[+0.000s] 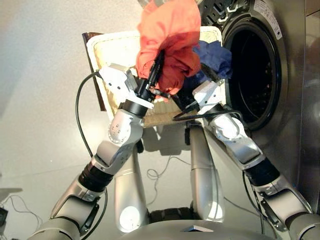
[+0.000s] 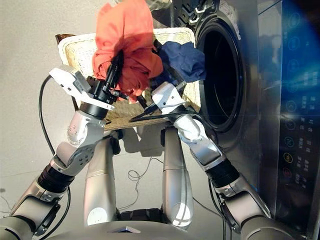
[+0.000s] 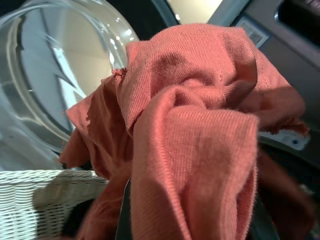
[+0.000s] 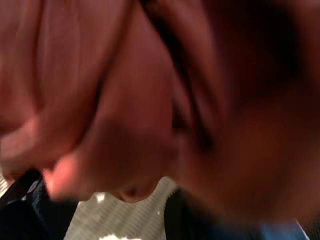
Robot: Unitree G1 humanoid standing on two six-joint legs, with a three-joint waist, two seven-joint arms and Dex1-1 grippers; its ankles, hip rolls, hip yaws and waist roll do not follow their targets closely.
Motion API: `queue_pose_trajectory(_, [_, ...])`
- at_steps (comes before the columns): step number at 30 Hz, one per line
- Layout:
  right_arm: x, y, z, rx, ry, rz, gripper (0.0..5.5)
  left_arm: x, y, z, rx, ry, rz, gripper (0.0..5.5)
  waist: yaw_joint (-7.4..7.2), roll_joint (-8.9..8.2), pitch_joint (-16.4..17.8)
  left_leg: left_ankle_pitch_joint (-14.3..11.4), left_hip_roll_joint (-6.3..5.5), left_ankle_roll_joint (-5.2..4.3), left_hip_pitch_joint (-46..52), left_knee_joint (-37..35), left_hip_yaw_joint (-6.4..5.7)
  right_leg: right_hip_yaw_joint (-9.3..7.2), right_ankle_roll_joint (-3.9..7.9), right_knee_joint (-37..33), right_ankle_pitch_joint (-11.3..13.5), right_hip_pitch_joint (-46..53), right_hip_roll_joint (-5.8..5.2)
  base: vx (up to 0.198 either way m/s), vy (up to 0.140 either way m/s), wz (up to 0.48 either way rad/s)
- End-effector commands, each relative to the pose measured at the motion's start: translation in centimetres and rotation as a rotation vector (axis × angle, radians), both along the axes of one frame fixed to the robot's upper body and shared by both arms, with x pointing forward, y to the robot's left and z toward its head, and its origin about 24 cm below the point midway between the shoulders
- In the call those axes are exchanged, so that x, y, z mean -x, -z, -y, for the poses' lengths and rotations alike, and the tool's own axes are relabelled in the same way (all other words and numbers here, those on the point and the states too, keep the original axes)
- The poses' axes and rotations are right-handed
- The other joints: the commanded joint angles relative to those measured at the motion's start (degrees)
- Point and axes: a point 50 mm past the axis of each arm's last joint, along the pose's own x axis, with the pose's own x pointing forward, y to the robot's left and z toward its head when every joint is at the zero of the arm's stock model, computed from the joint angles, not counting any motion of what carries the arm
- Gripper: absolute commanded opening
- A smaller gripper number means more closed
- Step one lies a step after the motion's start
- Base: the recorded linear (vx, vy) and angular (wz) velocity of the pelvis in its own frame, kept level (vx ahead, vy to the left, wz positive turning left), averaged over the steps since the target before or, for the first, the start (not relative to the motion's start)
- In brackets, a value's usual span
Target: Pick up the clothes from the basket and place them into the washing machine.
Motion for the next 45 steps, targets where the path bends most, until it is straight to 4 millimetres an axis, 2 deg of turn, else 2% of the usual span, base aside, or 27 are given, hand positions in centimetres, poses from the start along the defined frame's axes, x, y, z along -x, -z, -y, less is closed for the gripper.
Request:
queue_pose_trajectory(1, [1.4, -5.4, -0.9, 0.052, -0.087, 0.261, 5.5, 2.6, -1.7, 0.7, 0.005, 0.147, 0.116, 0.0, -0.27, 1.44, -0.9, -2.1, 0.06, 0.55, 0.8, 3.0, -0.14, -3.57, -0.74, -6.6, 3.1, 4.9, 1.22, 0.0, 0.0, 0.0])
queue_pose_trajectory(9, [1.8, -8.1, -1.9, 0.01, -0.089, 0.381, 5.5, 2.5, -0.7, 1.0, -0.033, 0.172, 0.065, 0.0, -0.26, 1.56, -0.9, -2.0, 0.05, 0.75, 0.7, 2.9, 0.19, -3.58, -0.73, -6.5, 3.2, 4.6, 1.06, 0.0, 0.0, 0.0])
queue_pose_trajectory(18, [3.6, -9.9, -1.2, -0.073, -0.086, 0.502, 5.5, 2.0, 0.6, 0.2, -0.11, 0.125, 0.028, 0.0, -0.64, 1.6, -0.9, -2.2, 0.02, 0.96, 0.5, 3.4, 0.17, -3.26, -0.58, -6.1, 3.0, 4.3, 1.14, 0.0, 0.0, 0.0])
queue_pose_trajectory(19, [3.9, -10.0, -1.0, -0.091, -0.086, 0.519, 4.16, 2.0, 0.6, 0.0, -0.115, 0.116, 0.03, 0.0, -0.71, 1.6, -0.9, -2.2, 0.03, 1.01, 0.4, 3.5, 0.22, -3.25, -0.53, -6.1, 3.0, 4.3, 1.11, 0.0, 0.0, 0.0])
queue_pose_trajectory(20, [4.1, -10.1, -0.9, -0.106, -0.082, 0.533, 0.43, 2.0, 0.6, -0.1, -0.12, 0.11, 0.032, 0.0, -0.72, 1.61, -0.9, -2.2, 0.05, 1.05, 0.3, 3.5, 0.23, -3.28, -0.51, -6.0, 3.0, 4.2, 1.09, 0.0, 0.0, 0.0])
queue_pose_trajectory(21, [4.3, -10.2, -0.7, -0.122, -0.074, 0.552, 0.0, 2.0, 0.6, -0.3, -0.125, 0.101, 0.031, 0.0, -0.77, 1.68, -0.9, -2.2, 0.06, 1.09, 0.2, 3.6, 0.22, -3.28, -0.49, -6.0, 3.0, 4.1, 1.11, 0.0, 0.0, 0.0])
queue_pose_trajectory(26, [4.9, -10.4, -0.2, -0.128, -0.032, 0.644, 0.0, 2.2, 0.8, -0.7, -0.12, 0.095, 0.028, 0.0, -0.63, 1.92, -0.9, -2.2, -0.15, 1.16, 0.0, 3.8, 0.13, -3.26, -0.51, -5.7, 2.9, 3.9, 1.13, 0.0, 0.0, 0.0])
queue_pose_trajectory(36, [4.8, -10.0, -0.4, -0.136, -0.005, 0.668, 0.0, 2.1, 0.5, -0.7, -0.13, 0.079, 0.048, 0.0, -0.51, 2.35, -0.9, -2.1, -0.13, 1.12, -0.4, 4.1, -0.13, -3.43, -0.44, -5.3, 2.8, 3.7, 1.03, 0.0, 0.0, 0.0])
queue_pose_trajectory(37, [4.7, -10.0, -0.3, -0.144, 0.001, 0.674, 0.0, 2.1, 0.5, -0.6, -0.128, 0.081, 0.05, 0.63, -0.44, 2.44, -0.9, -2.1, -0.16, 1.14, -0.4, 4.1, -0.11, -3.47, -0.44, -5.3, 2.8, 3.7, 1.01, 0.0, 0.0, 0.0])
queue_pose_trajectory(38, [4.6, -10.0, -0.3, -0.15, 0.005, 0.669, 0.0, 2.1, 0.5, -0.6, -0.126, 0.079, 0.051, 1.88, -0.42, 2.51, -0.9, -2.1, -0.17, 1.13, -0.4, 4.1, -0.12, -3.44, -0.42, -5.2, 2.8, 3.6, 1.03, 0.0, 0.0, 0.0])
queue_pose_trajectory(39, [4.6, -10.0, -0.3, -0.151, 0.005, 0.67, 0.0, 2.1, 0.5, -0.6, -0.126, 0.079, 0.051, 2.87, -0.42, 2.51, -0.9, -2.1, -0.17, 1.13, -0.4, 4.2, -0.12, -3.44, -0.42, -5.2, 2.8, 3.6, 1.03, 0.0, 0.0, 0.0])
queue_pose_trajectory(40, [4.5, -9.9, -0.3, -0.16, 0.008, 0.66, 0.0, 2.0, 0.4, -0.5, -0.129, 0.081, 0.053, 5.5, -0.42, 2.58, -0.9, -2.0, -0.2, 1.11, -0.4, 4.0, -0.07, -3.44, -0.42, -5.3, 2.8, 3.7, 1.0, 0.0, 0.0, 0.0])
queue_pose_trajectory(42, [4.1, -9.6, -0.2, -0.171, 0.016, 0.638, 0.0, 2.1, 0.5, -0.5, -0.134, 0.09, 0.049, 5.5, -0.33, 2.7, -0.9, -1.9, -0.21, 1.1, -0.4, 4.0, -0.02, -3.41, -0.41, -5.4, 2.9, 3.8, 0.95, 0.0, 0.0, 0.0])
queue_pose_trajectory(45, [2.2, -8.1, 0.6, -0.226, 0.082, 0.528, 0.0, 2.0, 0.5, -0.3, -0.121, 0.104, 0.049, 5.5, -0.09, 3.16, -0.9, -1.7, -0.36, 1.05, -0.2, 3.8, -0.27, -3.44, -0.37, -5.6, 2.9, 4.1, 0.85, 0.0, 0.0, 0.0])
